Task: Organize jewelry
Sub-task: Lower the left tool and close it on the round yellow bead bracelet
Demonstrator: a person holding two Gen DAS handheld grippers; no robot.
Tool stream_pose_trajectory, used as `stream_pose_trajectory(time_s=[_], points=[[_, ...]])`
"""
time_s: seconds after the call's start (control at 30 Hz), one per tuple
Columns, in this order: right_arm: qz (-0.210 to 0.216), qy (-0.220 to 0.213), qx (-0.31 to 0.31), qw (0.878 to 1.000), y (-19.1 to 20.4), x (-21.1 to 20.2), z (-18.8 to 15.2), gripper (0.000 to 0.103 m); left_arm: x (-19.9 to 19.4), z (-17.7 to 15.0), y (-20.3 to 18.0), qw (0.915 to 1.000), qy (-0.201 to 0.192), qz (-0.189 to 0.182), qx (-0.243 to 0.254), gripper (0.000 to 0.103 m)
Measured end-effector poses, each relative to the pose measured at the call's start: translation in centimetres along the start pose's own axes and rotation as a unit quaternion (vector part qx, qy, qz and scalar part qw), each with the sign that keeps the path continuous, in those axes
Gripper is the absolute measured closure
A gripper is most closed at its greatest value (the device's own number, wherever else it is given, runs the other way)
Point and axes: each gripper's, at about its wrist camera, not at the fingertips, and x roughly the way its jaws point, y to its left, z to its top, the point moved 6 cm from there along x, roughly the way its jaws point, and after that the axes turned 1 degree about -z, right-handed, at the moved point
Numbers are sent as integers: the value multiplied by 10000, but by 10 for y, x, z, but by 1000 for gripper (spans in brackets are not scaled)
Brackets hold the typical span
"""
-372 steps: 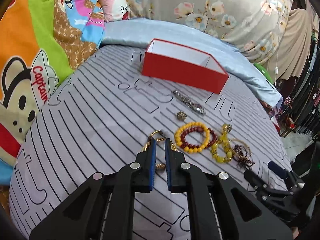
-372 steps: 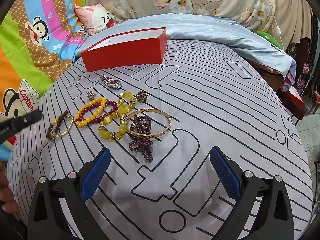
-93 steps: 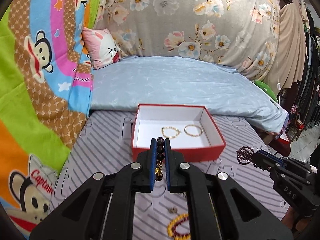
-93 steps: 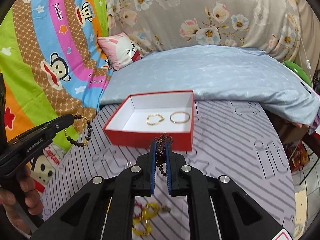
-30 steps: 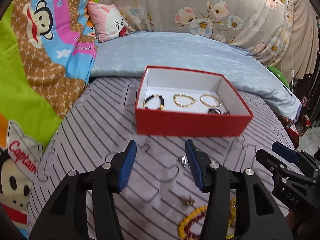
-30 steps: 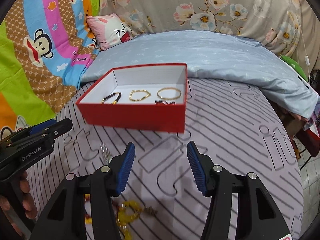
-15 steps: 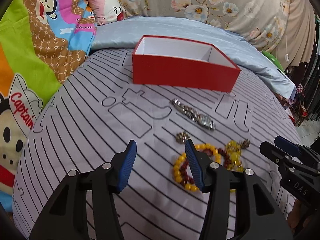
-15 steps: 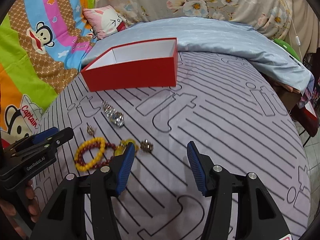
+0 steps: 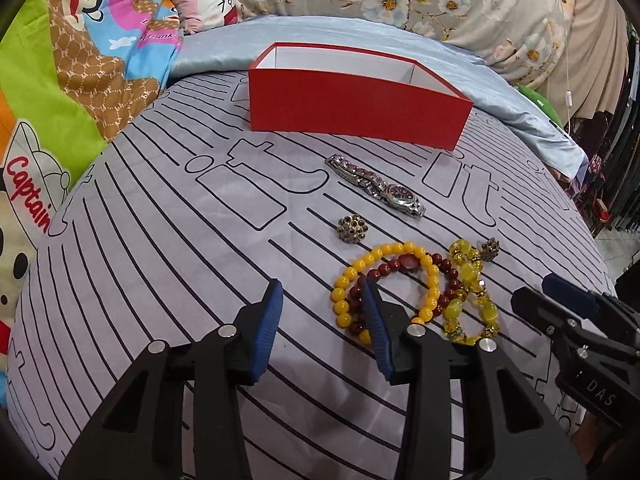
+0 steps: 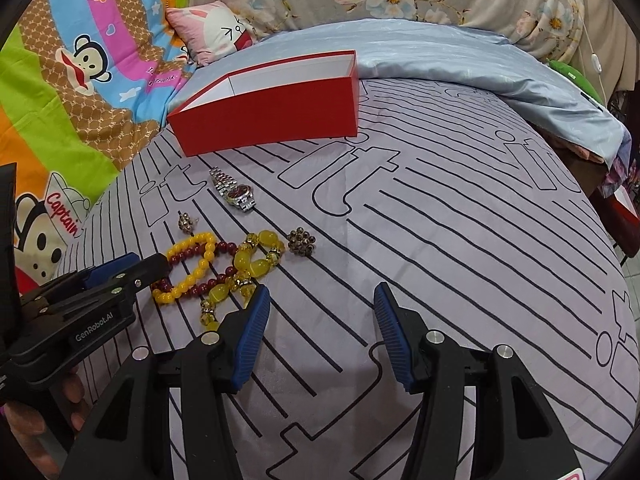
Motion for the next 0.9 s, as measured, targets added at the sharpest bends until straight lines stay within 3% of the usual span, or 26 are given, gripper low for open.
stream_pose_trajectory(time_s=[0.27, 0.33, 0.7, 0.87, 0.9], points=[[37, -1, 48, 10000, -1, 1, 1, 50, 5, 15, -4, 10000, -36, -13, 35, 66], [44, -3, 40, 10000, -1, 1, 1, 50, 11, 14, -6, 10000, 47, -20, 72, 71], [71, 15, 36, 10000, -1, 2, 2, 50, 15, 9, -13, 9994, 86, 27, 328, 73], [88, 32, 19, 10000, 2, 2, 1, 50, 16, 9, -17, 9992, 105, -179, 352, 96], [95, 34, 20, 9999, 2, 2, 1, 50, 16, 9, -16, 9991, 107, -230, 331, 96]])
